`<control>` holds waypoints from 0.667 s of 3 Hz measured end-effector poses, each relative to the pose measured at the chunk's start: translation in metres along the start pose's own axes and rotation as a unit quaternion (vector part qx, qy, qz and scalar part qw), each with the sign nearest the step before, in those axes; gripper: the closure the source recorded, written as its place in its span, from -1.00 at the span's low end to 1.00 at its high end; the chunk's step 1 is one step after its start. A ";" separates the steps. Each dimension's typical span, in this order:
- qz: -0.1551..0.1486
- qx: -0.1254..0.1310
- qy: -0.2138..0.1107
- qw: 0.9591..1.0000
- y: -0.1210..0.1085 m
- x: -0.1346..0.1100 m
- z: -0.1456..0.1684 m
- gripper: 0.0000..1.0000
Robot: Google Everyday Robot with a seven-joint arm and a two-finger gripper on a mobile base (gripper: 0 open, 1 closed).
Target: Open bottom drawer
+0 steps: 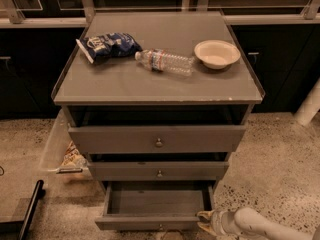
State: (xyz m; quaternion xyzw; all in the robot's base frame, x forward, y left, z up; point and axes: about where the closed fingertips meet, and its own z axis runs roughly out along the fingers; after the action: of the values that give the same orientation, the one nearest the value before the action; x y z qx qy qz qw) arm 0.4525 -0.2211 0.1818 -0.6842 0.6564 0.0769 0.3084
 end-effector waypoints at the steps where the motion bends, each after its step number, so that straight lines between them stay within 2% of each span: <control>1: 0.000 0.000 0.000 1.000 0.000 0.000 0.000 -0.30; 2: 0.000 0.000 0.000 1.000 0.000 0.000 0.000 -0.77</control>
Offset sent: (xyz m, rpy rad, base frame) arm 0.0000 0.0000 0.0000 0.0000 0.0000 0.0000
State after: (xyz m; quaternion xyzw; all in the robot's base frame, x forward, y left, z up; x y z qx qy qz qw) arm 0.4524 -0.2211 0.1818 -0.6843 0.6563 0.0769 0.3084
